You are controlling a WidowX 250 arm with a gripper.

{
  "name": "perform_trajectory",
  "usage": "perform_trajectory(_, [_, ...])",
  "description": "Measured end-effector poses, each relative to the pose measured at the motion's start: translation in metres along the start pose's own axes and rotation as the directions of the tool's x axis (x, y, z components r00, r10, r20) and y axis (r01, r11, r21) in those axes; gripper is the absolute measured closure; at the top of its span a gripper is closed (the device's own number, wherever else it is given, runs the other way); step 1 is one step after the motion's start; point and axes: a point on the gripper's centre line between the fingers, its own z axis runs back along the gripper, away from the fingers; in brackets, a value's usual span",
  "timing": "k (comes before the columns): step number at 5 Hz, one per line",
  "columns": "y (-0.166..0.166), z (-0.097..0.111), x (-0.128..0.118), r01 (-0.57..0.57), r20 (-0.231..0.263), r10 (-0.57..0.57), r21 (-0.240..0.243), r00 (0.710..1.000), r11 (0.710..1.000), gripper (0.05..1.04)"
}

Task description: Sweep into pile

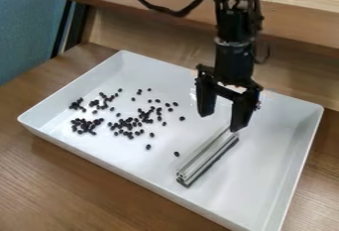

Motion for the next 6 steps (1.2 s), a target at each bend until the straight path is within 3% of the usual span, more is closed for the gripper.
perform_trajectory(1, [0.001, -0.015, -0.011, -0.002, -0.048, 0.004, 0.039, 0.999, 0.999, 0.087])
perform_trajectory(2, [0.002, -0.030, -0.020, 0.000, -0.065, 0.002, 0.044, 0.998, 0.999, 0.086])
perform_trajectory(4, [-0.003, -0.053, -0.033, 0.013, -0.038, -0.013, 0.015, 0.999, 1.000, 0.132])
perform_trajectory(5, [-0.003, -0.050, -0.033, 0.027, 0.015, -0.028, 0.033, 1.000, 0.999, 0.413])
perform_trajectory(6, [0.002, -0.053, -0.034, 0.035, 0.015, -0.036, 0.060, 0.999, 0.998, 0.670])
